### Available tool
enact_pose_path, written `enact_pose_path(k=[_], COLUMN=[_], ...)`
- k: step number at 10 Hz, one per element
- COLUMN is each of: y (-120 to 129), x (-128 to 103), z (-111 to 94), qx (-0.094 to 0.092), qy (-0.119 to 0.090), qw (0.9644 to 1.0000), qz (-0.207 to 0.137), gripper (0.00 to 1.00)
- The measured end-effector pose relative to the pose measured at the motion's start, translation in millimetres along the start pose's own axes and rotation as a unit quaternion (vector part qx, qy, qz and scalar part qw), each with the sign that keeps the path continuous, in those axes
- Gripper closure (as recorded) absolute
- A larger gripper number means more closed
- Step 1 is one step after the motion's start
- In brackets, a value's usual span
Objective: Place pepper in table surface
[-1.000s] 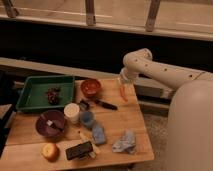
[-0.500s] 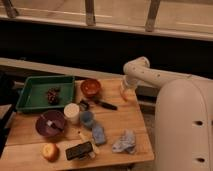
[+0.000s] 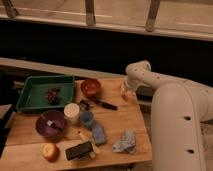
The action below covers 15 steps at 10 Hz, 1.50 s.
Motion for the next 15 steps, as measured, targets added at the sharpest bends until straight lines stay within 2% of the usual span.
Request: enact_pose_path(k=[4, 6, 8, 10, 11, 12, 15], y=[6.4, 8.7, 9.9, 10.3, 13.3, 12.2, 10.0], x=[-2.1, -3.3, -2.9, -2.1, 0.6, 2.0, 1.1], z=[25.9, 29.0, 29.1, 28.6, 26.5, 20.4, 1.9], qx=[-0.023, -0.026, -0.025, -0.025, -0.026, -0.025, -0.022], qy=[0.017, 0.019, 0.02, 0.021, 0.021, 0.018, 0.006], qw=[0.9996, 0.9994, 0.9994, 0.9994, 0.9994, 0.9995, 0.9997], qz=[0.009, 0.009, 0.008, 0.007, 0.004, 0.002, -0.005], gripper=[0.47, 0.47, 0.58, 0.8, 0.88, 0.91, 0.91])
